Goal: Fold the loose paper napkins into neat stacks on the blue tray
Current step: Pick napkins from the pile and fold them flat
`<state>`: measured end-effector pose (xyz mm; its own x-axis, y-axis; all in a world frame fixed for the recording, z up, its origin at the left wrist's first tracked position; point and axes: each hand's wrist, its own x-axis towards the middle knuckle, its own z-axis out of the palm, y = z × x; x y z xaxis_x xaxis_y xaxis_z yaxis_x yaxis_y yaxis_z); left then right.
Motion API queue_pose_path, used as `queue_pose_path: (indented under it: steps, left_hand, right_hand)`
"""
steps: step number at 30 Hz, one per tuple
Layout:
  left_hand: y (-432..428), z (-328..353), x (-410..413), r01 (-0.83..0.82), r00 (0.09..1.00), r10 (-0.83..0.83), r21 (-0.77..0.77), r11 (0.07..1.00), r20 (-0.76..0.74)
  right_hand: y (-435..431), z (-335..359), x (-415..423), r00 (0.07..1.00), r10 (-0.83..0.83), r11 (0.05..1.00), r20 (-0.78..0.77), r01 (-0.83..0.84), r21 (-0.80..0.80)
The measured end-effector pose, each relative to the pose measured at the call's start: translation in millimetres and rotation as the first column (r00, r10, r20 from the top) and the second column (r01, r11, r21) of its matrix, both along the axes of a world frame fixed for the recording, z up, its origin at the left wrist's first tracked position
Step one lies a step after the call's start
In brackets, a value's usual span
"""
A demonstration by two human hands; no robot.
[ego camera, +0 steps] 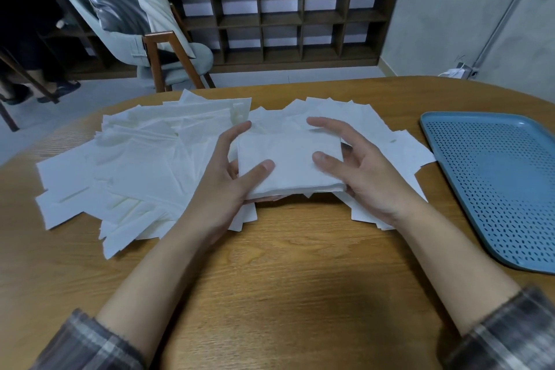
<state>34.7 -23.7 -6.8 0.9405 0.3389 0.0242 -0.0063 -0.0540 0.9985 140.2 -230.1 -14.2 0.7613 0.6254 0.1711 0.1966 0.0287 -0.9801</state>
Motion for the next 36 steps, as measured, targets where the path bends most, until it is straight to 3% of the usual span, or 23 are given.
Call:
queue_pose_path:
  steps: [5,11,16,21,24,28,32,36]
  left_hand:
    - [0.8,-2.3,-1.2,-0.020,0.993,0.003,0.136,0.991,0.120]
    - [1.4,-4.4,0.5,-0.023,0.988,-0.001,0.154,0.988,0.153]
    - [1.6,-7.4,1.3,0.011,0.981,-0.052,0.215,0.977,0.185]
    - [1.5,-15.6,3.4,-0.027,0.985,-0.021,0.277,0.960,0.171]
    - [7.8,-25.4,5.4,-0.107,0.981,-0.004,0.561,0.821,0.193]
    - [10.3,-39.3,10.1,-0.007,0.986,-0.133,0.821,0.570,0.101]
    - [8.6,-47.0,16.1,-0.062,0.983,-0.119,0.869,0.491,0.137]
    - [7.4,-49.9,19.5,-0.027,0.981,-0.158,0.875,0.484,0.117]
  right_hand:
    - [-2.7,-2.5,4.2,0.998,0.047,0.999,0.039,-0.047,-0.022]
    - [-2.8,-4.3,5.8,0.998,0.049,0.999,0.045,-0.049,0.012]
    - [-2.5,-0.9,5.0,0.995,0.086,0.994,-0.041,-0.083,0.066]
    - [-3.2,-8.2,10.2,0.985,-0.127,0.992,0.117,0.127,0.005]
    - [-6.1,-6.4,14.4,0.941,-0.290,0.957,0.176,0.289,0.029]
    - [-4.9,-3.5,11.5,0.900,-0.381,0.923,0.211,0.384,0.025]
    - [-4.2,-4.8,9.2,0.894,-0.397,0.915,0.205,0.402,0.018]
    - [-3.5,-4.6,9.8,0.893,-0.402,0.912,0.204,0.410,0.003]
